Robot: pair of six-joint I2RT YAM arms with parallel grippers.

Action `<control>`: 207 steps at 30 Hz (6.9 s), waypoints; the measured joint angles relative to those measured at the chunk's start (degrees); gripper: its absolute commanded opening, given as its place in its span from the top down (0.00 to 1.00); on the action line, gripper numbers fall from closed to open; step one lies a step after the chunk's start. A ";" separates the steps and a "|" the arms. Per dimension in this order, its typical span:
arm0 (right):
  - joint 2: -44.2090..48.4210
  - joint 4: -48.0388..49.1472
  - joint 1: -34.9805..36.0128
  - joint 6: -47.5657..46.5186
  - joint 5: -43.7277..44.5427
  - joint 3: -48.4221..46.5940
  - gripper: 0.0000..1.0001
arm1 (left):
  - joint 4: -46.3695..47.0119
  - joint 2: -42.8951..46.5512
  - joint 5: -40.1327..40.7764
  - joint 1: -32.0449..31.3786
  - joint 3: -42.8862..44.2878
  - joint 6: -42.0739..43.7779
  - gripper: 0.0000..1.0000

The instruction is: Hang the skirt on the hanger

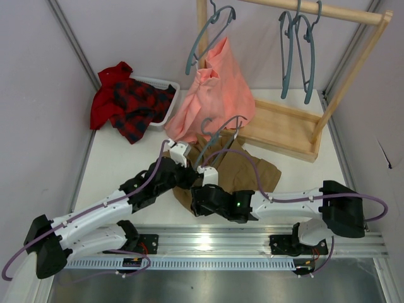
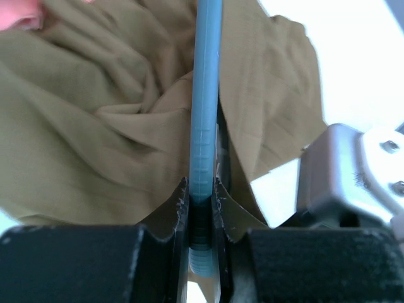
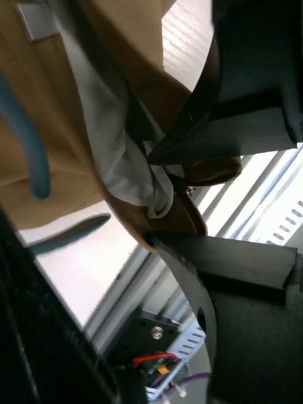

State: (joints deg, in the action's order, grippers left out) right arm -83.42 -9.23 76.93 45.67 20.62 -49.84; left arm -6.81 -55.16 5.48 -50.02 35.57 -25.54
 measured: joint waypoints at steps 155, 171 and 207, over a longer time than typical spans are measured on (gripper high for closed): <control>19.30 7.82 7.13 -10.27 21.38 12.63 1.00 | -0.98 -1.14 -2.97 -9.07 6.23 -10.99 1.00; 19.26 3.50 6.69 -17.75 16.39 10.69 1.00 | 6.95 -6.32 4.79 -12.74 -0.46 -15.58 1.00; 23.19 4.13 2.80 -23.71 11.02 9.01 1.00 | -3.08 -5.99 4.87 -12.94 8.52 -17.99 1.00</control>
State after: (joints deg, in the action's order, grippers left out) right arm -60.23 -5.10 79.72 21.96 31.64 -40.84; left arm -9.89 -61.14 10.35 -62.96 44.10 -43.53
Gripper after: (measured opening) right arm 0.009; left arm 0.172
